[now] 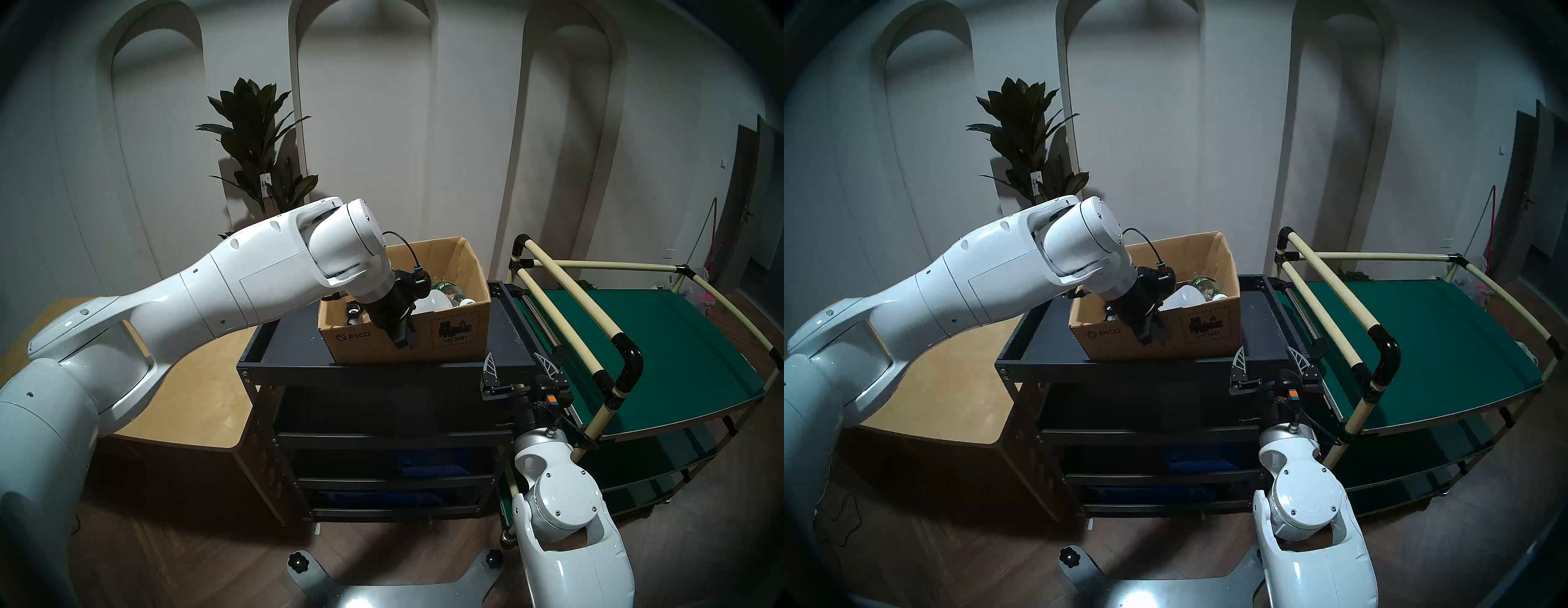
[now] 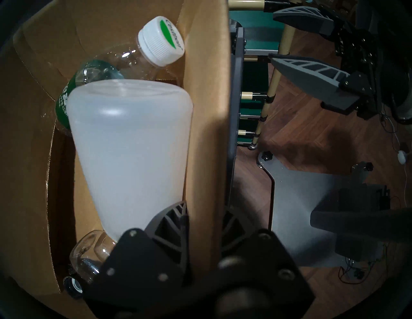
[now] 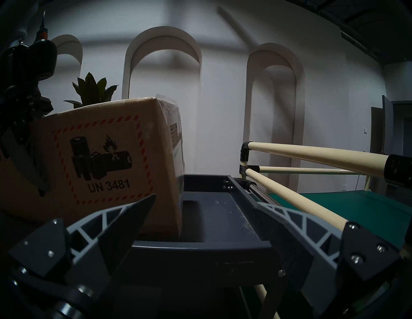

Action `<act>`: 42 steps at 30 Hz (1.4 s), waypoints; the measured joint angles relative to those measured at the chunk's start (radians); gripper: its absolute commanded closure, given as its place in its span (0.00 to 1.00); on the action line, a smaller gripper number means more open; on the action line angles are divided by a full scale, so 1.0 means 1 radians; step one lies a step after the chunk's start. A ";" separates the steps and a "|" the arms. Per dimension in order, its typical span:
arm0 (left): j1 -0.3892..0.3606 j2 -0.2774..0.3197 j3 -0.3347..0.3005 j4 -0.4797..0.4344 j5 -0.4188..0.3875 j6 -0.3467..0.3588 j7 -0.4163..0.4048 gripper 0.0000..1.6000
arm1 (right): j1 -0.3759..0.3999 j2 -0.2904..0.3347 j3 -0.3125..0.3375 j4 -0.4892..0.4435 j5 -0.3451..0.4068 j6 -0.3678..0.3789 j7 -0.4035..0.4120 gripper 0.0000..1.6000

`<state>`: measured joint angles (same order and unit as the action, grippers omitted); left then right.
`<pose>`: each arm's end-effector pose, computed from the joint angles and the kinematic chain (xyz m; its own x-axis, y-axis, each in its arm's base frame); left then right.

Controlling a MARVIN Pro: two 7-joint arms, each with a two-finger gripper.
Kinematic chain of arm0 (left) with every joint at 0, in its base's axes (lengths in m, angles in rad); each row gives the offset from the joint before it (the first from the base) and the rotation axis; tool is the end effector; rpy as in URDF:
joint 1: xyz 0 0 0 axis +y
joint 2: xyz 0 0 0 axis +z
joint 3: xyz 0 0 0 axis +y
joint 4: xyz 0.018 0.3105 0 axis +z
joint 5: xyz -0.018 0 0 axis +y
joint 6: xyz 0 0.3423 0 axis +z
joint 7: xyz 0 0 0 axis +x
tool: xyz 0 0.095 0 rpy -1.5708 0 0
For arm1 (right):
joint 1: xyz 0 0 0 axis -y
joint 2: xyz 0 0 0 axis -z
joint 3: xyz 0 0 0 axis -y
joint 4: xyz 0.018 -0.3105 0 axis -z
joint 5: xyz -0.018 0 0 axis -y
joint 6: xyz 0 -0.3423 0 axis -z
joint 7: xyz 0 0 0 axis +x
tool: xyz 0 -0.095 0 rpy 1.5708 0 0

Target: Put the storage box onto the shelf

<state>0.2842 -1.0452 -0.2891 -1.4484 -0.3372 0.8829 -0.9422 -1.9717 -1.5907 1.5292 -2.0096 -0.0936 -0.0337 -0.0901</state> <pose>0.5227 -0.1483 -0.1239 0.0670 -0.8957 0.4396 -0.9683 -0.1646 -0.1877 0.3325 0.0120 -0.2902 -0.0741 0.0568 0.9956 -0.0629 -0.9967 0.0522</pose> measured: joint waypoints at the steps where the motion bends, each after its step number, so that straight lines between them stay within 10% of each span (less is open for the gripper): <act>1: -0.002 0.005 0.005 -0.006 -0.002 0.000 0.000 1.00 | 0.000 0.000 0.000 0.000 0.000 0.000 0.000 0.00; 37: -0.167 0.112 0.255 -0.061 -0.048 -0.047 -0.045 1.00 | 0.003 0.000 0.000 0.000 -0.002 0.000 0.000 0.00; 42: -0.195 0.113 0.289 -0.046 -0.047 -0.078 -0.075 0.75 | 0.004 0.000 0.000 0.000 -0.002 0.000 0.000 0.00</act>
<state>0.0895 -0.9318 -0.0004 -1.4945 -0.3840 0.8045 -1.0171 -1.9681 -1.5909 1.5294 -2.0096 -0.0953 -0.0337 -0.0898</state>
